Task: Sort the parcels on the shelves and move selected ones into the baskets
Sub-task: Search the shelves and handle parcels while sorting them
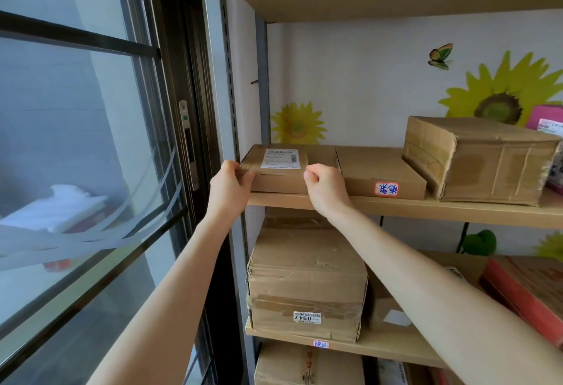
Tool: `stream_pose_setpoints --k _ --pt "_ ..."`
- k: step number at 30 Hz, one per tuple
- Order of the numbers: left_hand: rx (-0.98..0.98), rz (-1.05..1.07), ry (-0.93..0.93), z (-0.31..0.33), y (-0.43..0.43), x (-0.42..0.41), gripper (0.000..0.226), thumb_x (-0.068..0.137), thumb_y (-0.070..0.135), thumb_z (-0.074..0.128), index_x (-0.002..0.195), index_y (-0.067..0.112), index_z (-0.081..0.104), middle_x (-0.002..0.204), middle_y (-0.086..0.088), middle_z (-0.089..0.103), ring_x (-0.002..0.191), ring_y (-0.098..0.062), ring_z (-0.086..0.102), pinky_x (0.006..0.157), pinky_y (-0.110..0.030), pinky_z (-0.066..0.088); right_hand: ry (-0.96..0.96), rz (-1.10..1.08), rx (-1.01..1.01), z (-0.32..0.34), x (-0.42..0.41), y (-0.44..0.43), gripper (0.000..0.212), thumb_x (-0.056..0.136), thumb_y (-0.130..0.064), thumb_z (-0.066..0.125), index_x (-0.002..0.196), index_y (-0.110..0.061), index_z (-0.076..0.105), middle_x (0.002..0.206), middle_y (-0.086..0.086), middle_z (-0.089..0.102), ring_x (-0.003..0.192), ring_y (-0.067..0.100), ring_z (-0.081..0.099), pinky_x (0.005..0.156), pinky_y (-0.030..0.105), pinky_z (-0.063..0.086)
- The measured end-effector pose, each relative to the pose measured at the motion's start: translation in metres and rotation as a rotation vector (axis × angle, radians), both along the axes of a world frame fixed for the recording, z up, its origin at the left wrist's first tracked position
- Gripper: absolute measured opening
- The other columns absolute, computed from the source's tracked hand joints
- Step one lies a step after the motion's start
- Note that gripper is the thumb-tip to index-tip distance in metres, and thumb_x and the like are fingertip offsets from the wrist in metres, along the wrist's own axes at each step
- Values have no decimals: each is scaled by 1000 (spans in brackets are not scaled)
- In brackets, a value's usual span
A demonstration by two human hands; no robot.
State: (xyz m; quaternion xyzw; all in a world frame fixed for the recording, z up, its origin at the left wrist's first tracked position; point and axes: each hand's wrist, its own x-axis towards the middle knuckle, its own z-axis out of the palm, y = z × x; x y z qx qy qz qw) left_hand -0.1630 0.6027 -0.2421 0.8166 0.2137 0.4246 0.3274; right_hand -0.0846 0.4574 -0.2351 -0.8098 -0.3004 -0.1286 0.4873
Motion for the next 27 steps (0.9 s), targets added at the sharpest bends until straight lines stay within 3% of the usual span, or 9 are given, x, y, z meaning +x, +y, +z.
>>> stream_pose_setpoints --k 5,8,10,12,14,15,17,22,27 --pt "150 118 58 0 -14 -3 33 95 18 45 125 3 48 123 -14 55 109 -28 52 84 -35 41 -19 90 -80 6 -7 -9 34 99 -13 33 125 1 50 128 15 55 115 27 51 87 25 38" --pt "271 60 -92 3 -43 -1 34 94 14 47 126 4 51 129 -13 54 119 -28 50 96 -35 40 -125 70 48 15 -4 -42 33 97 -16 41 126 -5 53 127 10 58 113 18 54 83 10 35" --pt "323 -34 -85 3 -64 7 31 94 15 47 121 5 58 121 -13 61 112 -27 55 91 -31 41 -221 -67 116 21 6 -74 29 96 -17 44 119 -8 59 119 8 64 94 15 57 73 6 40" --pt "343 -113 -34 3 -82 21 26 94 16 47 107 2 64 105 -15 66 99 -29 58 80 -30 41 -264 -200 100 23 20 -105 27 96 -17 44 114 -6 61 112 11 66 85 20 59 70 11 43" --pt "374 -124 33 5 -98 34 29 93 20 46 93 -2 64 94 -17 62 92 -31 55 73 -31 37 -257 -274 -33 18 32 -126 28 96 -17 42 112 -3 60 112 15 64 98 26 60 82 25 47" --pt "413 -103 62 6 -104 40 31 93 22 45 88 -3 64 93 -16 60 93 -31 52 73 -30 36 -242 -289 -118 14 36 -132 29 97 -17 40 111 -2 60 111 16 63 100 28 59 86 35 48" --pt "547 -34 135 6 -112 51 38 95 29 42 87 0 66 99 -15 60 97 -31 49 79 -32 36 -225 -285 -260 5 40 -136 30 98 -18 38 109 1 59 111 17 62 101 30 57 87 43 47" --pt "713 45 317 5 -118 63 49 95 44 36 92 8 70 105 -11 62 105 -31 48 84 -37 36 -269 -270 -399 -7 39 -135 34 97 -22 41 120 -2 55 123 15 57 118 29 47 97 38 37" --pt "741 119 279 -2 -104 50 56 94 50 34 82 8 69 99 -10 65 102 -29 50 81 -36 33 -255 -271 -417 -7 39 -134 43 94 -28 47 131 -5 48 133 11 52 127 27 41 103 35 33"
